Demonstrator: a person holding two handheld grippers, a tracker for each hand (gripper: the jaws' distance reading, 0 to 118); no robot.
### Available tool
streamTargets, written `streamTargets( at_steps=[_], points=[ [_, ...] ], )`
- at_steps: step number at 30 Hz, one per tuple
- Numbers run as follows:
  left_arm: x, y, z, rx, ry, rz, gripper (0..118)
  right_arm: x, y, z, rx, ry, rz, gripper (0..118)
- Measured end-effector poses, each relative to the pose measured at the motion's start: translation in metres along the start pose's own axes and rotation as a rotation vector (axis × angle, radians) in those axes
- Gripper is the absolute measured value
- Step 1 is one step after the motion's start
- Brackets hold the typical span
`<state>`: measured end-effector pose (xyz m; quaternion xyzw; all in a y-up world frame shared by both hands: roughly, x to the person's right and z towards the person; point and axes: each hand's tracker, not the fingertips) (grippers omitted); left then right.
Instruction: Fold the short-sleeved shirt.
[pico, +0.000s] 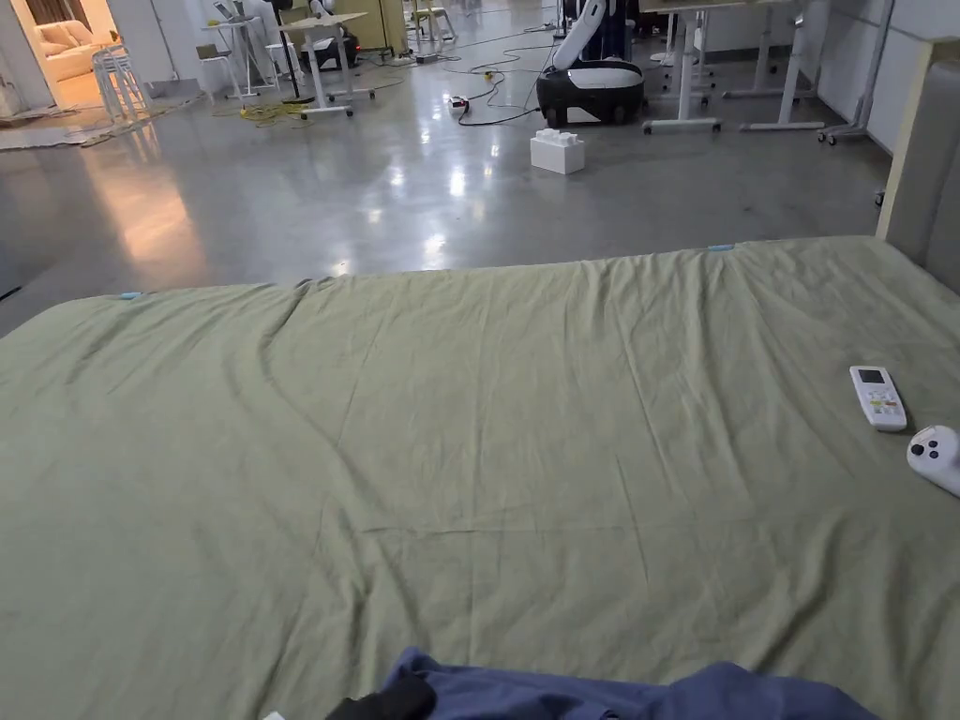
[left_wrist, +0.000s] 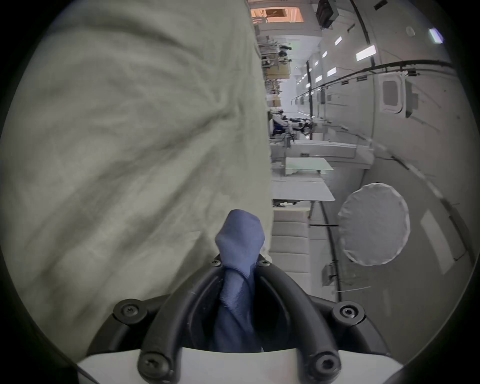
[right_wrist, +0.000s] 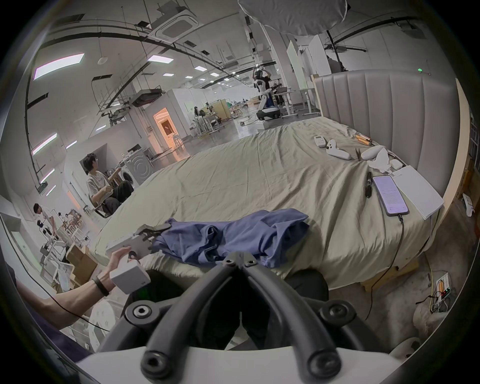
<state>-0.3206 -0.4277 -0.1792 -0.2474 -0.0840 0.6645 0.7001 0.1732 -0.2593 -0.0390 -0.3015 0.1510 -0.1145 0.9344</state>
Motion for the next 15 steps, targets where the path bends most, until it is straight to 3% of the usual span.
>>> streamTargets(
  at_steps=[4,7,8,9,11,15],
  points=[
    [0.040,0.015,0.047,0.127,-0.034,-0.054,15,0.002,0.001,0.001,-0.003,0.001,0.005,0],
    [0.080,0.026,0.086,0.189,0.147,-0.307,15,0.006,-0.002,0.001,0.000,0.014,-0.015,0],
    [0.061,0.072,0.093,0.205,0.213,-0.382,15,0.008,-0.004,-0.001,-0.004,0.024,-0.028,0],
    [0.075,0.070,0.101,0.234,0.272,-0.473,15,0.010,-0.006,-0.004,-0.012,0.032,-0.039,0],
    [0.101,0.058,0.107,0.240,0.299,-0.647,15,0.010,-0.006,-0.009,-0.039,0.032,-0.046,0],
    [0.125,0.006,0.065,0.089,0.282,-0.779,19,0.000,-0.002,-0.010,-0.038,0.030,-0.015,0]
  ],
)
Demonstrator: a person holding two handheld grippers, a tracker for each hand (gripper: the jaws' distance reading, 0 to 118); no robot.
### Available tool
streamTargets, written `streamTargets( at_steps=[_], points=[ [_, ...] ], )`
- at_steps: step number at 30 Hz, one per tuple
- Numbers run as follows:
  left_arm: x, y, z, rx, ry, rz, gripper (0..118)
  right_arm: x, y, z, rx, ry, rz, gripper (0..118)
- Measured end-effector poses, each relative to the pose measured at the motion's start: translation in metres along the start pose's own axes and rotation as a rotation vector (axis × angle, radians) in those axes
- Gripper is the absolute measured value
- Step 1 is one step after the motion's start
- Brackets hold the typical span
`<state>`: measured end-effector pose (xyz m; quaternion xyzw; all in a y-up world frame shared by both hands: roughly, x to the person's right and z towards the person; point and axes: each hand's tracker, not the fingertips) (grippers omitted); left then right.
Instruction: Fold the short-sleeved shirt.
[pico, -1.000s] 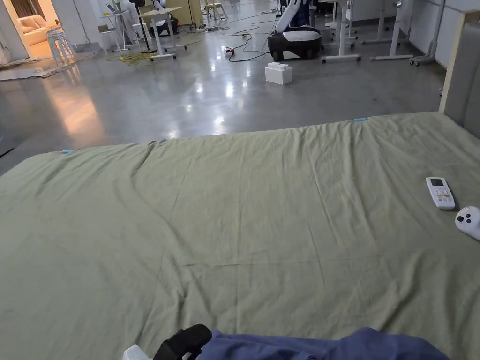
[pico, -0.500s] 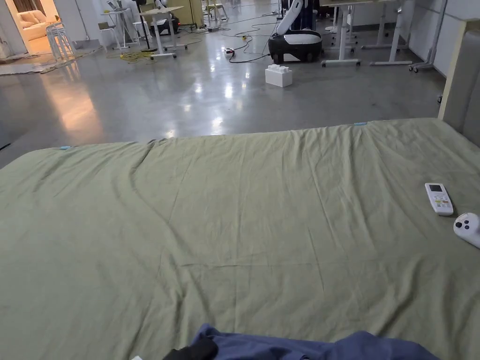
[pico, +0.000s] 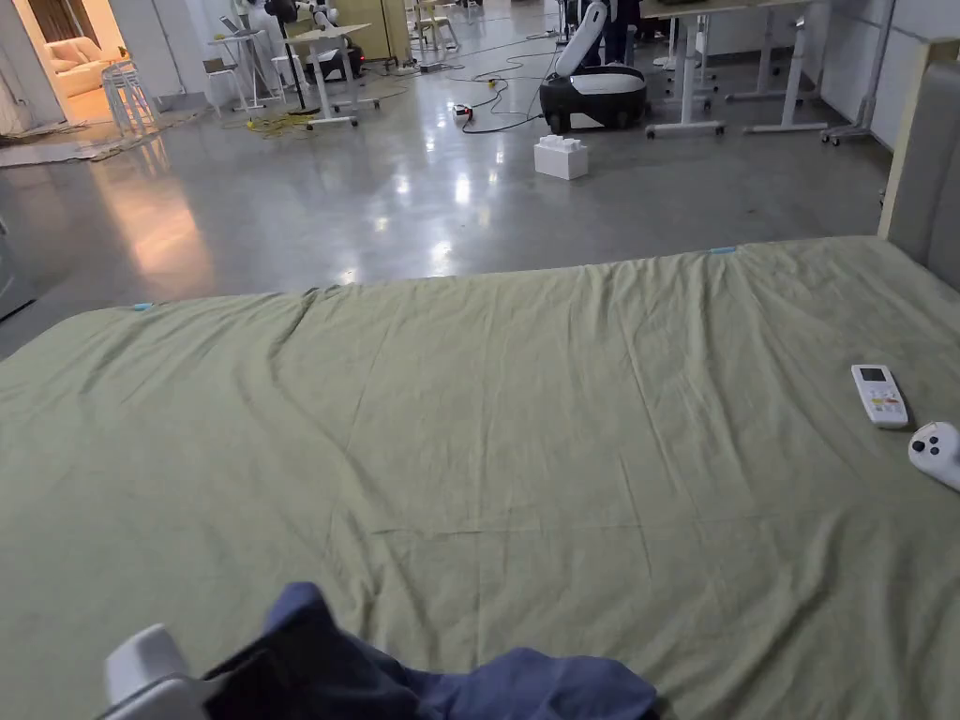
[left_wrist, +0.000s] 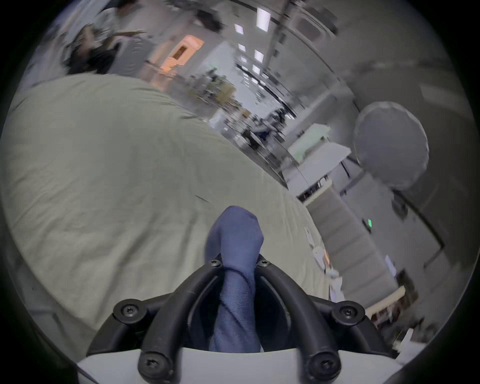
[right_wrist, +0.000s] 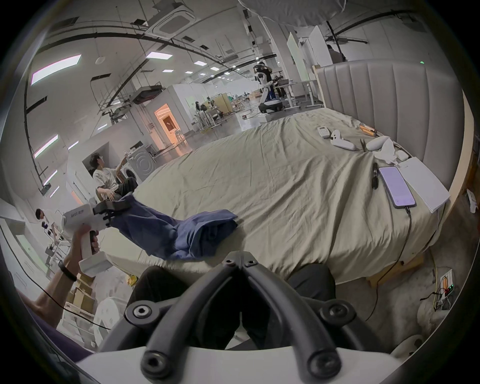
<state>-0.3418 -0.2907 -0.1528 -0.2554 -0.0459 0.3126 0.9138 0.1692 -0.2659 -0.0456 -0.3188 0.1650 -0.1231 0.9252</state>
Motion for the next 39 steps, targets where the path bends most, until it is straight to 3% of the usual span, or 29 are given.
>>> streamTargets(
  at_steps=[2,7,11,13,16,17,19,23,25,29,30,32,34,38,39],
  points=[
    [0.026,-0.022,-0.035,-0.081,-0.023,-0.049,22,-0.005,0.002,0.002,0.016,0.006,0.008,0],
    [0.086,-0.095,-0.118,-0.216,0.031,-0.216,60,-0.018,0.002,0.015,0.043,-0.019,0.063,0],
    [0.086,-0.115,-0.150,-0.272,0.008,-0.197,84,-0.015,-0.008,0.027,0.027,-0.030,0.077,0],
    [0.088,-0.106,-0.137,-0.258,-0.019,-0.182,84,-0.009,-0.014,0.028,0.008,-0.040,0.061,0],
    [0.085,-0.081,-0.112,-0.228,-0.058,-0.162,79,0.002,-0.022,0.024,-0.007,-0.034,0.007,0],
    [0.085,-0.071,-0.095,-0.196,-0.079,-0.161,59,0.005,-0.023,0.022,-0.007,-0.022,-0.008,0],
    [0.079,-0.056,-0.075,-0.125,-0.103,-0.079,4,0.006,-0.022,0.018,-0.005,-0.007,-0.021,0],
    [0.060,-0.049,-0.072,-0.088,-0.173,0.155,4,0.003,-0.019,0.011,-0.011,0.017,-0.024,0],
    [0.056,-0.064,-0.090,-0.125,-0.135,0.197,4,0.002,-0.019,0.010,-0.018,0.024,-0.018,0],
    [0.042,-0.114,-0.143,-0.365,-0.246,0.318,0,-0.002,-0.023,0.013,-0.020,-0.008,0.006,0],
    [0.039,-0.131,-0.154,-0.400,-0.201,0.339,0,-0.001,-0.025,0.013,-0.022,-0.011,0.003,0],
    [0.029,-0.152,-0.171,-0.405,-0.096,0.308,0,-0.001,-0.026,0.014,-0.034,-0.016,0.000,0],
    [0.038,-0.151,-0.166,-0.346,-0.149,0.290,0,-0.002,-0.031,0.015,-0.054,-0.026,0.000,0],
    [0.061,-0.143,-0.165,-0.385,-0.102,-0.024,0,0.000,-0.044,0.003,-0.133,-0.006,-0.019,0],
    [0.061,-0.143,-0.165,-0.386,-0.105,0.035,0,-0.002,-0.045,-0.001,-0.146,-0.010,-0.007,0]
  ],
)
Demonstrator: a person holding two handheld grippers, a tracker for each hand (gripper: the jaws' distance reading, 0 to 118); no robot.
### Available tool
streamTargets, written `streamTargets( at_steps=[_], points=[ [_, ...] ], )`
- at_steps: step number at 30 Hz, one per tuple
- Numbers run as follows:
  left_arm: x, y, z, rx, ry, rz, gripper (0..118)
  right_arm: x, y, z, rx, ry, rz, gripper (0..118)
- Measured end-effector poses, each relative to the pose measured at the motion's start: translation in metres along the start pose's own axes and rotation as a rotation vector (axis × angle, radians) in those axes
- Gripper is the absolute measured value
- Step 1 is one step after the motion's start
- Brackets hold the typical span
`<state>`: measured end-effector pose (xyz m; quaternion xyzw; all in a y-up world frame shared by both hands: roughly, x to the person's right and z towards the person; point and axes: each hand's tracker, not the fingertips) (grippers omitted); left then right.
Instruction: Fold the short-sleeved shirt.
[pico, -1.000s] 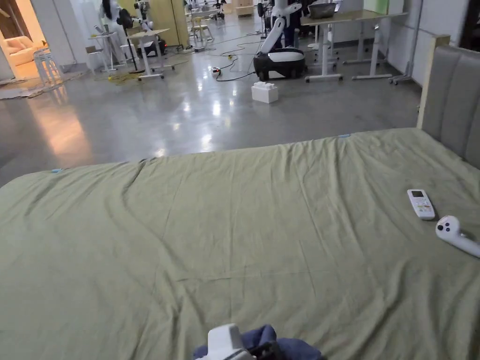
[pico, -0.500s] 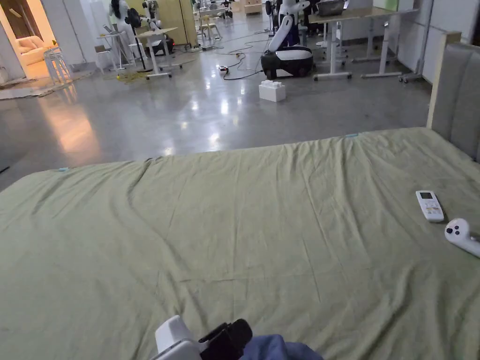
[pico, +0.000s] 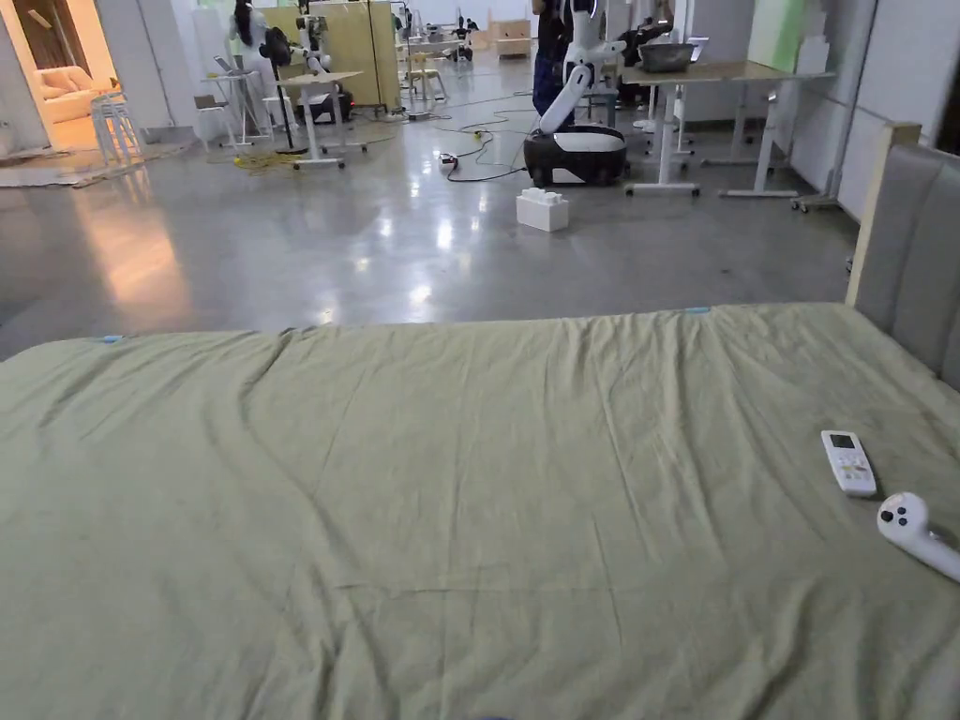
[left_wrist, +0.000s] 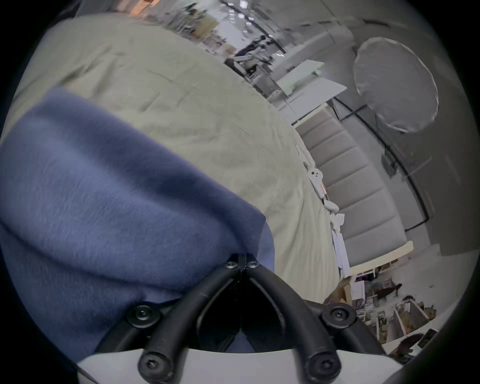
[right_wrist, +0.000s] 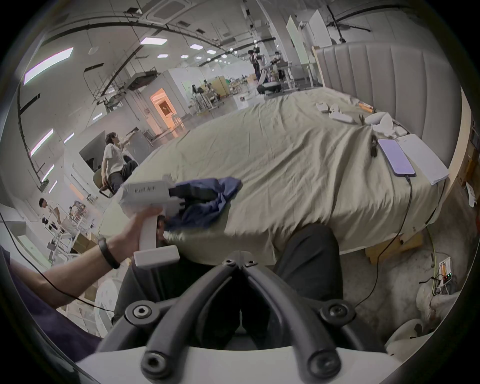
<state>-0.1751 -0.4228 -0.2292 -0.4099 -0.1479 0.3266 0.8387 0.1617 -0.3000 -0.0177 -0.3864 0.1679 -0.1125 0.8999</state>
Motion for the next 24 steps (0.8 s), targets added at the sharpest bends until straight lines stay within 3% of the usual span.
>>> streamTargets(
  at_steps=[1,2,3,7,11,13,15,18,19,20,22,23,24],
  points=[
    [-0.001,0.002,0.002,-0.003,0.004,-0.011,0,-0.002,0.000,-0.004,-0.002,-0.004,0.022,0],
    [-0.002,0.006,0.007,0.007,-0.032,0.090,0,-0.005,0.002,-0.008,0.002,0.003,0.038,0],
    [-0.001,0.009,0.016,0.029,-0.064,0.101,0,-0.007,0.006,-0.013,0.004,0.028,0.043,0],
    [0.007,0.026,0.080,0.176,-0.175,0.032,0,-0.015,0.032,-0.058,-0.024,0.148,0.037,0],
    [0.006,0.037,0.155,0.278,-0.086,-0.049,0,-0.034,0.072,-0.133,-0.029,0.168,0.056,0],
    [-0.005,0.038,0.178,0.279,-0.046,-0.031,0,-0.044,0.094,-0.173,-0.034,0.212,-0.013,0],
    [-0.034,0.039,0.182,0.258,-0.034,0.012,0,-0.054,0.112,-0.212,-0.085,0.229,-0.032,0],
    [-0.061,0.032,0.191,0.258,0.017,0.080,2,-0.067,0.117,-0.262,-0.212,0.106,0.126,0],
    [-0.071,0.030,0.190,0.260,0.014,0.085,7,-0.067,0.108,-0.284,-0.326,-0.037,0.189,0],
    [-0.078,0.029,0.189,0.256,0.012,0.103,19,-0.062,0.097,-0.303,-0.405,-0.067,0.240,0],
    [-0.074,0.029,0.185,0.213,-0.036,0.116,66,-0.055,0.098,-0.291,-0.230,-0.044,0.148,0],
    [-0.076,0.030,0.182,0.189,-0.056,0.099,85,-0.054,0.100,-0.287,-0.284,-0.027,0.091,0],
    [-0.078,0.032,0.177,0.174,-0.063,0.090,102,-0.055,0.100,-0.287,-0.280,-0.033,0.113,0]
  ],
)
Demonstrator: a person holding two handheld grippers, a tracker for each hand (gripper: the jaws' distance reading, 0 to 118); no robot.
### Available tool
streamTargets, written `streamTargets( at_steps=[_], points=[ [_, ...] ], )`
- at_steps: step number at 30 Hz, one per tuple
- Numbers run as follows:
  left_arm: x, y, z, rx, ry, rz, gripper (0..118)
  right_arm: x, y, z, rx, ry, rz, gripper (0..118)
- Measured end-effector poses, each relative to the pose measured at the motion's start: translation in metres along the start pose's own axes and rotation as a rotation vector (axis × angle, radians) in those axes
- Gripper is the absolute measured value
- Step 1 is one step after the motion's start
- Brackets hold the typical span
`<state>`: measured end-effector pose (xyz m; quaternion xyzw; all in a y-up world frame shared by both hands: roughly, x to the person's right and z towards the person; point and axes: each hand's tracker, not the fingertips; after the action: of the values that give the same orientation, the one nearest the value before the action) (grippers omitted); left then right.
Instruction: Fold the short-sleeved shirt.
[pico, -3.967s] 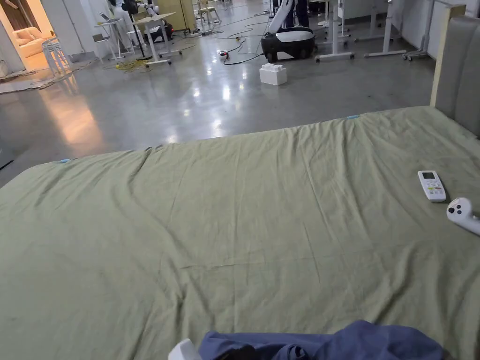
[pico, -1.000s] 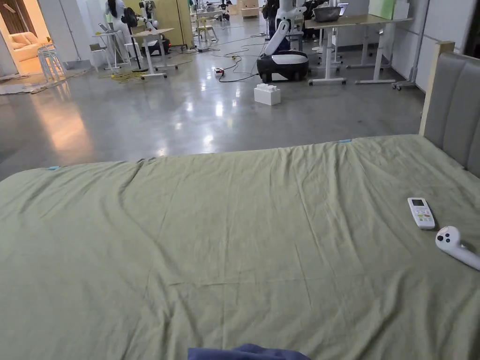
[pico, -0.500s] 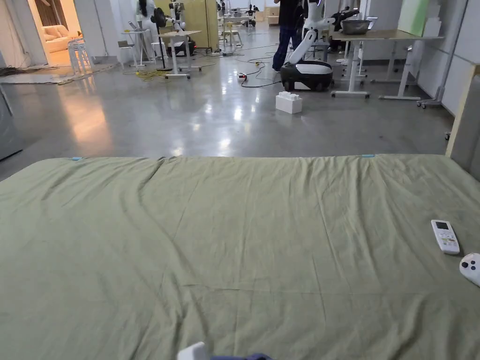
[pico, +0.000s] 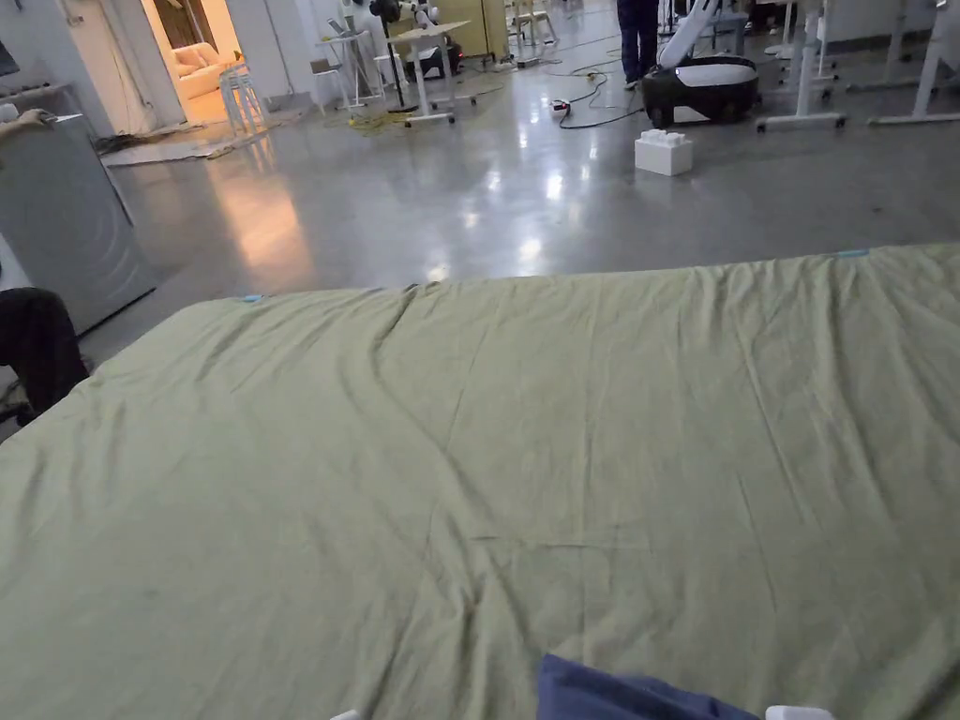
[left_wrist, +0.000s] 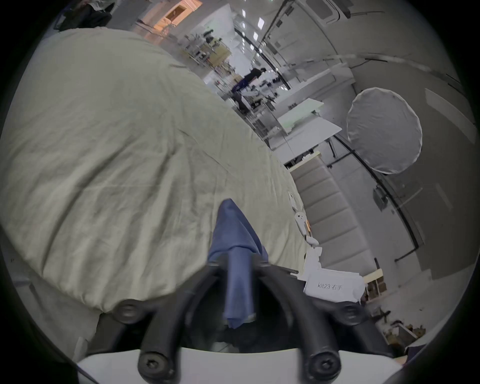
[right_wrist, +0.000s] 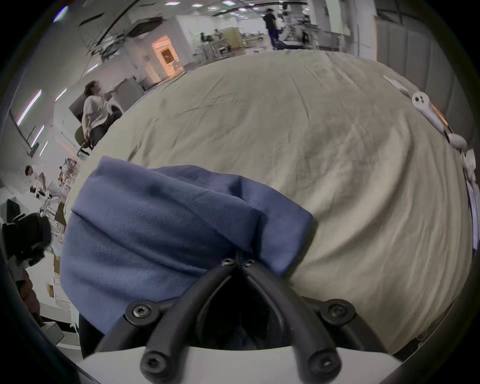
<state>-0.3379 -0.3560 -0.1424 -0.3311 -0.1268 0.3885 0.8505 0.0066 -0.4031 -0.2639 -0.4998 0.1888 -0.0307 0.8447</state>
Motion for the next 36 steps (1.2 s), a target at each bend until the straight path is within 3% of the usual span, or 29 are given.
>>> streamTargets(
  at_steps=[2,8,10,11,12,14,18,24,26,27,29,33,36],
  points=[
    [-0.018,0.006,-0.015,-0.033,-0.018,0.003,103,-0.002,-0.005,-0.001,0.009,-0.013,0.061,0],
    [-0.029,0.020,-0.060,-0.101,-0.112,0.133,102,-0.003,0.001,-0.004,-0.019,-0.035,0.079,0],
    [-0.041,0.023,-0.079,-0.158,-0.120,0.176,90,-0.001,-0.001,-0.002,-0.015,-0.018,0.044,0],
    [-0.044,0.023,-0.090,-0.199,-0.129,0.208,76,0.001,-0.002,-0.002,-0.012,-0.009,0.020,0],
    [-0.047,0.021,-0.098,-0.245,-0.134,0.213,49,0.002,-0.002,-0.002,-0.012,-0.004,-0.005,0],
    [-0.050,0.015,-0.115,-0.286,-0.152,0.197,41,0.004,-0.002,-0.004,-0.015,-0.005,-0.006,0],
    [-0.038,0.005,-0.133,-0.294,0.032,0.086,39,-0.001,-0.005,-0.002,-0.005,-0.018,0.026,0],
    [-0.014,0.021,-0.129,-0.321,0.080,0.059,38,0.005,-0.007,0.003,0.020,0.004,0.017,0],
    [0.012,0.034,-0.097,-0.224,0.019,0.190,37,0.016,-0.008,0.023,0.079,0.135,-0.066,0],
    [0.012,0.045,-0.080,-0.182,-0.071,0.266,37,0.024,-0.013,0.040,0.144,0.246,-0.116,0],
    [0.010,0.074,-0.043,-0.118,-0.104,0.209,37,0.036,-0.022,0.070,0.205,0.348,-0.162,0],
    [-0.012,0.129,0.039,0.008,0.074,0.168,37,0.059,-0.045,0.101,0.191,0.278,-0.183,0],
    [-0.070,0.173,0.088,0.046,0.269,0.202,37,0.079,-0.069,0.101,0.186,0.265,-0.228,0]
  ],
)
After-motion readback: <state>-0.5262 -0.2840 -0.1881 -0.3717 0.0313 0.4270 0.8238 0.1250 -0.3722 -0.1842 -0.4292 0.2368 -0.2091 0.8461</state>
